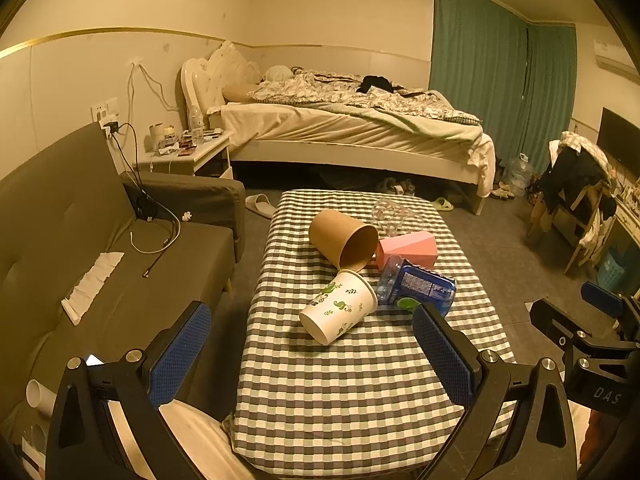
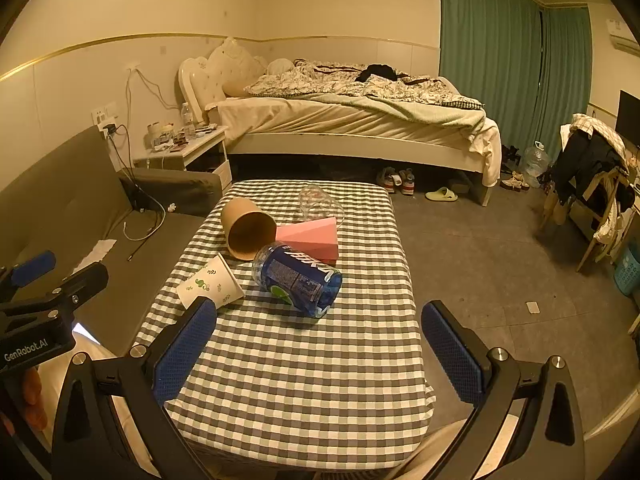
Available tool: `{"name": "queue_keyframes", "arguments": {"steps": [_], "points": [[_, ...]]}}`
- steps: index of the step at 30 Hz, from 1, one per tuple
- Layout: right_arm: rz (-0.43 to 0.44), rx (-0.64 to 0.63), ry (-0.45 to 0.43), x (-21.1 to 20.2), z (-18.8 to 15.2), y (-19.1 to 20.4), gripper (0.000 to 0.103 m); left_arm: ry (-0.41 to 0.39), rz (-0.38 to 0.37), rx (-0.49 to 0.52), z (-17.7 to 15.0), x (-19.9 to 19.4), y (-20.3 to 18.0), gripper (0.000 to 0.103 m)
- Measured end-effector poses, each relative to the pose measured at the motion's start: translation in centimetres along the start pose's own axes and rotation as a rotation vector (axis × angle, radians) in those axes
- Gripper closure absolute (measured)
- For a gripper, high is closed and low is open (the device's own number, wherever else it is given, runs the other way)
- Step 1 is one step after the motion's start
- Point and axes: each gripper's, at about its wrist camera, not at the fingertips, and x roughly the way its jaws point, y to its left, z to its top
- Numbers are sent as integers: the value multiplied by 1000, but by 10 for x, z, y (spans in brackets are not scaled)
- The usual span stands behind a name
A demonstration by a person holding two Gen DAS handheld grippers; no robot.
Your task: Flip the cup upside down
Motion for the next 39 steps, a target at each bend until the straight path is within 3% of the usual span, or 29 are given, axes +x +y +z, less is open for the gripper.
{"name": "queue_keyframes", "arguments": {"steps": [39], "points": [[5, -3, 11, 5, -5, 4, 0, 10, -3, -4, -2, 5, 5, 0]]}}
